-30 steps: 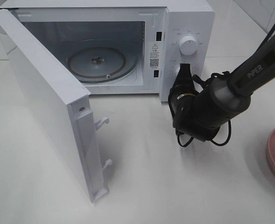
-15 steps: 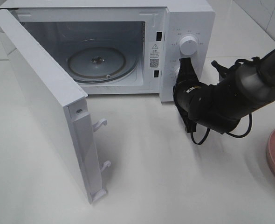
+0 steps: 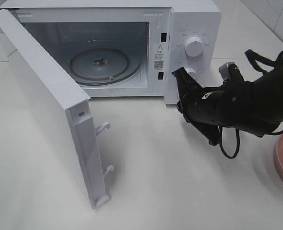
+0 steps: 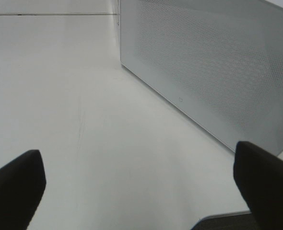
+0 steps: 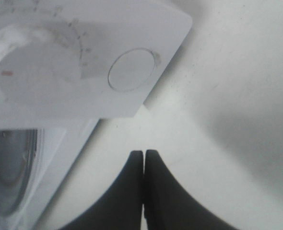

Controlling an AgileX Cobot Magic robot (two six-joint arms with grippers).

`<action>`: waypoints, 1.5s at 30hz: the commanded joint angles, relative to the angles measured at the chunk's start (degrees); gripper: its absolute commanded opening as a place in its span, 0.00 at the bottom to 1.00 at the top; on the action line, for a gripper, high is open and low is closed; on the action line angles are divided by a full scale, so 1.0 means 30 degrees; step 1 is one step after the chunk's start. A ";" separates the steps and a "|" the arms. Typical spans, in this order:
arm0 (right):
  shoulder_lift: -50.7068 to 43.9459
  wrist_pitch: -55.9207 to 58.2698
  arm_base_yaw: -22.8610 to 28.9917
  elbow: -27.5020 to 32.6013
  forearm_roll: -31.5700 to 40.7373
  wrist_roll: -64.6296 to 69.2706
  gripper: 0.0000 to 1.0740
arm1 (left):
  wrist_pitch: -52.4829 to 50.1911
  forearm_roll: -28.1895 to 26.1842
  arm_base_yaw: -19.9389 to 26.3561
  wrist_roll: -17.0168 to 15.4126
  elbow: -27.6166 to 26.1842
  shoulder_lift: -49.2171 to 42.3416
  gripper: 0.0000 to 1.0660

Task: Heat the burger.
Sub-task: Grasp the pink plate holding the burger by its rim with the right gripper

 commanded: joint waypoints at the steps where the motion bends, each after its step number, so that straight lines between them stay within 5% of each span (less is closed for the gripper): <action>1: -0.1623 0.2827 -0.0095 0.0229 -0.1528 -0.3533 0.00 | -0.0267 -0.0153 0.0038 -0.0019 0.0038 -0.0095 0.94; 10: -0.4049 0.7964 -0.0153 0.0229 -0.4049 -0.8881 0.00 | -0.0267 -0.0153 0.0038 -0.0019 0.0038 -0.0095 0.94; 17: -0.6112 1.3159 -0.0153 0.0229 -0.8766 -1.1306 0.01 | -0.0267 -0.0153 0.0038 -0.0019 0.0038 -0.0095 0.94; 26: -0.7639 1.6749 -0.0420 0.0229 -0.9931 -1.2395 0.02 | -0.0267 -0.0153 0.0038 -0.0019 0.0038 -0.0095 0.94; 45: -1.0313 2.2422 -0.6092 0.0229 -1.3961 -1.2357 0.12 | -0.0267 -0.0153 0.0038 -0.0019 0.0038 -0.0095 0.94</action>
